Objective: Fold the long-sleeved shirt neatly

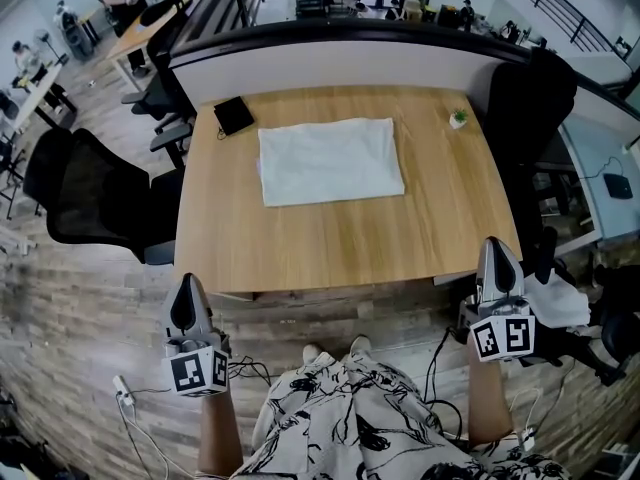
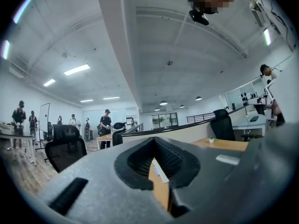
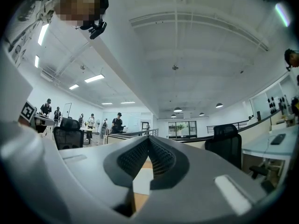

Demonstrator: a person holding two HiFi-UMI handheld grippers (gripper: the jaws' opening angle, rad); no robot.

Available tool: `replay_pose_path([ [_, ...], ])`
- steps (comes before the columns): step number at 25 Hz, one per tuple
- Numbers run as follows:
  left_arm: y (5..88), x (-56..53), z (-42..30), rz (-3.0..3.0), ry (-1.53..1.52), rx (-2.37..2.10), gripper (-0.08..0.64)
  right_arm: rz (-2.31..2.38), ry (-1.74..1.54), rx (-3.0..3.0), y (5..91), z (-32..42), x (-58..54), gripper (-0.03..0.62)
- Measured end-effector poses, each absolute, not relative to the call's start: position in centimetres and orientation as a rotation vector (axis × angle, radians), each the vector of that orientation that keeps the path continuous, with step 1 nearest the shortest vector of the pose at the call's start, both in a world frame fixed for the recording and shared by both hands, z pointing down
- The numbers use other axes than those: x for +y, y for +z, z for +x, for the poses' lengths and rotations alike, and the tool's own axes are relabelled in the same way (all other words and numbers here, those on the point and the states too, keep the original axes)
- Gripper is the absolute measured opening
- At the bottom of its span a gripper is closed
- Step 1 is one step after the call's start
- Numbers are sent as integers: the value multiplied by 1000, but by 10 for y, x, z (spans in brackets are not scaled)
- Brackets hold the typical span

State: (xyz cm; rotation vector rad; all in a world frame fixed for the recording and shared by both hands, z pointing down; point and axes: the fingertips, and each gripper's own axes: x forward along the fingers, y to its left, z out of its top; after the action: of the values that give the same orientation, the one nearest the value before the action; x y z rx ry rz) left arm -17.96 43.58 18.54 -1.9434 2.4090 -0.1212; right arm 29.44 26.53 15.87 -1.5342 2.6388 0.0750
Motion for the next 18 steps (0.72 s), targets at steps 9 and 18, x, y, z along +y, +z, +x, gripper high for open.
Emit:
replay_pose_path([
  [9, 193, 443, -175, -1950, -156, 2409, 2, -1508, 65, 2678, 165, 289, 269, 11],
  [18, 189, 448, -170, -1946, -164, 2397, 2, -1499, 68, 2696, 166, 287, 272, 11],
])
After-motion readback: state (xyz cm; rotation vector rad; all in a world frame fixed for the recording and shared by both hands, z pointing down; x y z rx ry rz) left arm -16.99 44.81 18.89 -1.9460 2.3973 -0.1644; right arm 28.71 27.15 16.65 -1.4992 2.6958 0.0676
